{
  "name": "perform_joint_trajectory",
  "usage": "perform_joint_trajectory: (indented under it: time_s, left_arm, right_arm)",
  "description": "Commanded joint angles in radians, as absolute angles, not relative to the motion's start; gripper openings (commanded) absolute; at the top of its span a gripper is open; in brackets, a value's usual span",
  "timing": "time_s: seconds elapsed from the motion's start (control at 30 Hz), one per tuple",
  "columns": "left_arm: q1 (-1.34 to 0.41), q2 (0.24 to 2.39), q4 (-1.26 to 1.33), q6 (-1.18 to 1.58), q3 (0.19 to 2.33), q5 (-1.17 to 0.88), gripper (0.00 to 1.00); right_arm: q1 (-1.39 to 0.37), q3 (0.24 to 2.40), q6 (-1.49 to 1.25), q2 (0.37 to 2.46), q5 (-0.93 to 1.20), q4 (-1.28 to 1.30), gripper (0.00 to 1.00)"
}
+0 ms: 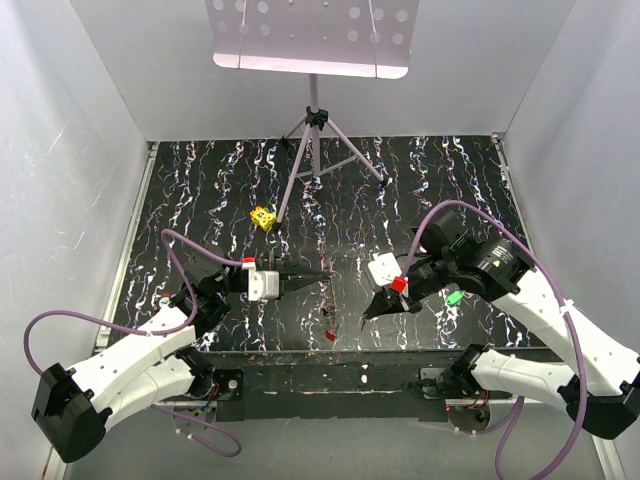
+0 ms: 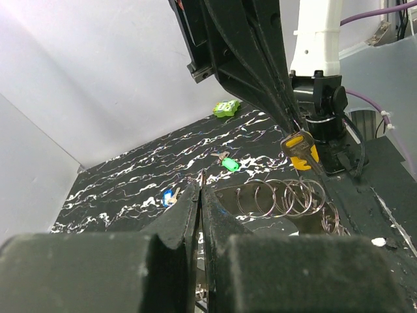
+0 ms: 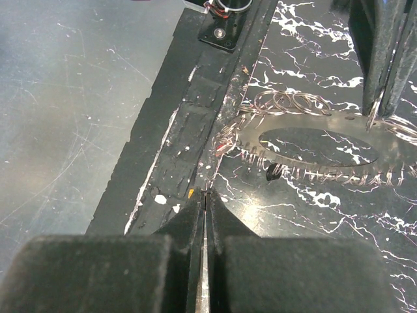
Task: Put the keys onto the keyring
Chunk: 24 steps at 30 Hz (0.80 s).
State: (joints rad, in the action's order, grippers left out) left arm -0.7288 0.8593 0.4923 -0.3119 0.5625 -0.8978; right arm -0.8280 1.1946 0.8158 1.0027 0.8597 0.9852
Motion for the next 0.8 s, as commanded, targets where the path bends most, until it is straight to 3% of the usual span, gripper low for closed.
perform_joint_trajectory:
  time_s: [0.0,0.17,0.37,0.4,0.5,0.63,0.77]
  left_arm:
    - [-0.735,0.839,0.492,-0.339,0.564,-0.874,0.00]
    - [-0.736,0.833,0.495,-0.338,0.560,-0.861,0.00]
    - [-0.735,0.830,0.488,-0.333,0.561,-0.842,0.00]
    - [-0.733,0.830,0.486,-0.334,0.560,-0.841,0.00]
    - [-0.733,0.828,0.477,-0.336,0.563,-0.833,0.00]
    - [-0.726,0.827,0.462,-0.339,0.568,-0.822,0.00]
    - [-0.726,0.818,0.443,-0.348,0.571,-0.810,0.00]
  right_arm:
    - [-0.834,1.203,0.822,1.011,0.877,0.962,0.01]
    - [-0.813,1.265,0.822,1.061,0.877,0.962,0.01]
    - [-0.658,1.381,0.822,1.135,0.877,0.962,0.01]
    - [-0.638,1.378,0.086,1.129,0.165,0.318,0.01]
    - [-0.578,1.350,0.154,1.108,0.365,0.372,0.01]
    - [-0.523,1.305,0.210,1.095,0.217,0.399,0.01]
    - [-0.462,1.304,0.199,1.060,0.265,0.425,0.01]
